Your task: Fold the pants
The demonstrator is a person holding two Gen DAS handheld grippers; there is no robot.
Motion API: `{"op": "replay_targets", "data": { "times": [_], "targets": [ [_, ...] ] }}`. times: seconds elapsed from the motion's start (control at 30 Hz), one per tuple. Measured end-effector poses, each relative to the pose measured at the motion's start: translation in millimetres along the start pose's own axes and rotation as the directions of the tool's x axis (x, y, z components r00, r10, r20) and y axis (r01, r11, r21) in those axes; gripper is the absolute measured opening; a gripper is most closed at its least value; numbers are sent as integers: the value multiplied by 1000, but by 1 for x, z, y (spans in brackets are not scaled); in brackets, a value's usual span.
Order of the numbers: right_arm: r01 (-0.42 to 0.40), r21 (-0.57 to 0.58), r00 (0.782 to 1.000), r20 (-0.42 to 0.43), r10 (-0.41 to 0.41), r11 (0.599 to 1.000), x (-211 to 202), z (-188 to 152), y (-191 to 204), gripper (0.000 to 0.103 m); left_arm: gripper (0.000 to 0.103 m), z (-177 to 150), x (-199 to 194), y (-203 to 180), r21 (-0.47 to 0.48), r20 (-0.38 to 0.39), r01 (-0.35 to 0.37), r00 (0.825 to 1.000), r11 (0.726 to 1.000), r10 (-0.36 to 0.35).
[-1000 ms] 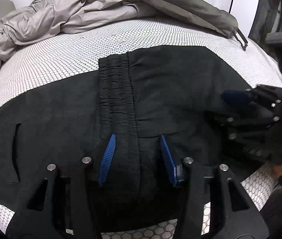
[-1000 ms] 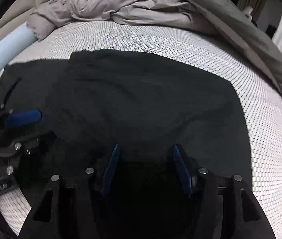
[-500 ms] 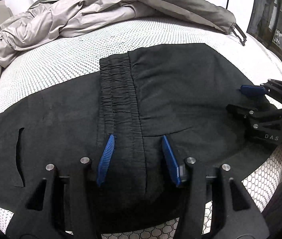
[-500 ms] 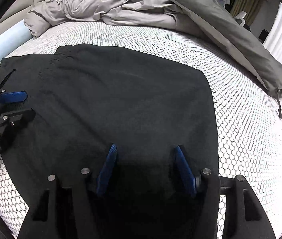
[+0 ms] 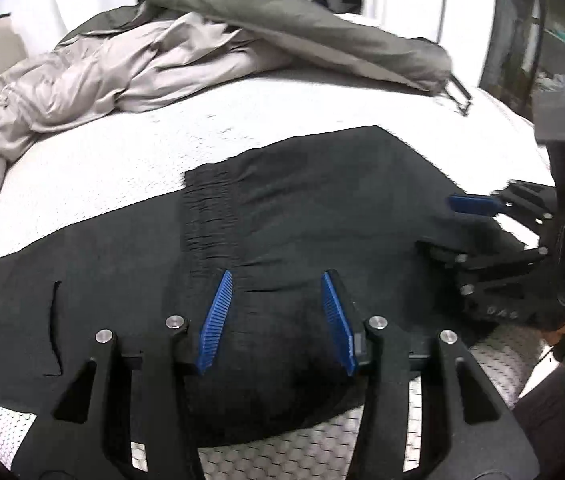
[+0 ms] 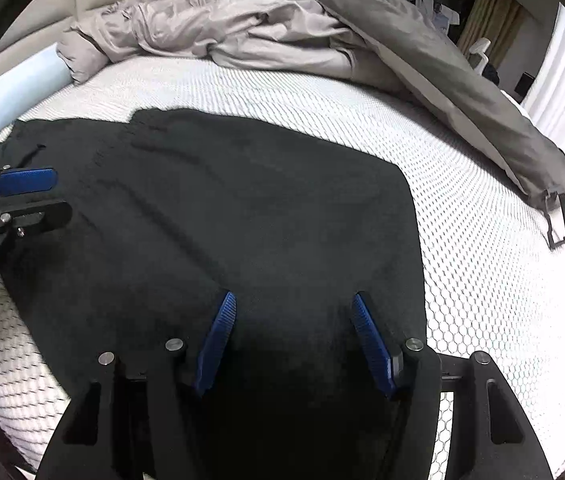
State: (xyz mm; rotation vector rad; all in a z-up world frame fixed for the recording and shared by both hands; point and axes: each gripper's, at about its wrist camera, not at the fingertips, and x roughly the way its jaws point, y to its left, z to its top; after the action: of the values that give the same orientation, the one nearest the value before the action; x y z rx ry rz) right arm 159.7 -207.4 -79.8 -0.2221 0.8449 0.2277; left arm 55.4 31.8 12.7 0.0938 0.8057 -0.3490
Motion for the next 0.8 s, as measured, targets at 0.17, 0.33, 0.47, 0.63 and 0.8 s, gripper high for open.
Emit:
{"op": "replay_targets", "data": {
  "times": [0.17, 0.33, 0.47, 0.63, 0.8],
  "targets": [
    [-50, -23, 998, 23, 50, 998, -10, 3, 15, 62, 44, -11, 26, -10, 41, -83, -11, 996, 999, 15],
    [-28, -57, 999, -33, 27, 998, 1, -8, 19, 62, 44, -22, 37, -8, 72, -89, -36, 995, 997, 43],
    [15, -9, 999, -47, -16, 1000, 7, -22, -21, 64, 44, -31, 32, -5, 82, -81, -64, 994, 995, 70],
    [-168, 297, 984, -2, 176, 940, -13, -42, -103, 65, 44, -39, 23, 0, 80, -73, -74, 994, 994, 80],
    [-351, 440, 921, 0, 390, 827, 14, -55, -127, 66, 44, -42, 21, -3, 75, -75, -86, 993, 993, 91]
  ]
}}
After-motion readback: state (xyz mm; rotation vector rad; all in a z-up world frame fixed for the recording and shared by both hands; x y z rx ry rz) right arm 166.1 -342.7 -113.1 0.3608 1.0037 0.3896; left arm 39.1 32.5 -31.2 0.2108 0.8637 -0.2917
